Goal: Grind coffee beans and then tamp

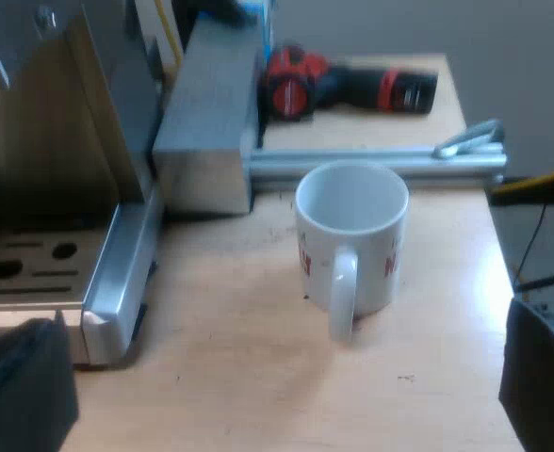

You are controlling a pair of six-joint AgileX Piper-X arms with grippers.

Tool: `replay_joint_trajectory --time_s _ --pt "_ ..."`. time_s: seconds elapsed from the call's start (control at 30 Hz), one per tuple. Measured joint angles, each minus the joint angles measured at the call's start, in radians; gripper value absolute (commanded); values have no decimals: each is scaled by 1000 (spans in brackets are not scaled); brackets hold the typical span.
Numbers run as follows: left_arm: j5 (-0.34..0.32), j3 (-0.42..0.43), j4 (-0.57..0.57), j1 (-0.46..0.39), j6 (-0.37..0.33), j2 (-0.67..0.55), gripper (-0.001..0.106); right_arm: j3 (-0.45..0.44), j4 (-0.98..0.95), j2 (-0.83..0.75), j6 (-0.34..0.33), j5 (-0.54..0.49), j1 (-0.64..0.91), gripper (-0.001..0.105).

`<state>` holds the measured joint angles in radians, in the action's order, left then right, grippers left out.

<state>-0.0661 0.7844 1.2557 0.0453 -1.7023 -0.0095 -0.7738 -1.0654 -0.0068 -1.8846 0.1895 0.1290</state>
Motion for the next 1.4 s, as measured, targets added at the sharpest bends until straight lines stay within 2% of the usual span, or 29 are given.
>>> replay_joint_trajectory --time_s 0.13,0.23,0.43,0.5,0.63,0.7,0.77,0.93,1.4 --pt "0 3 114 0 5 0 90 2 0 0 0 13 0 93" --pt "3 3 138 0 5 0 90 5 2 0 0 13 0 93" --pt "3 -27 46 0 5 0 90 49 31 0 2 16 0 93" --pt "8 -89 -84 0 3 -3 90 83 45 0 6 25 0 93" --pt "8 -165 -187 0 3 -3 90 134 50 0 6 28 0 93" --pt "8 -178 -200 0 3 -3 90 162 51 0 6 28 0 93" --pt "8 -239 -243 0 3 -3 90 192 55 0 6 28 0 93" --pt "8 -313 -277 0 3 -3 90 255 53 0 6 28 0 93" --pt "0 -318 -302 0 3 -3 90 275 75 0 6 28 0 93"
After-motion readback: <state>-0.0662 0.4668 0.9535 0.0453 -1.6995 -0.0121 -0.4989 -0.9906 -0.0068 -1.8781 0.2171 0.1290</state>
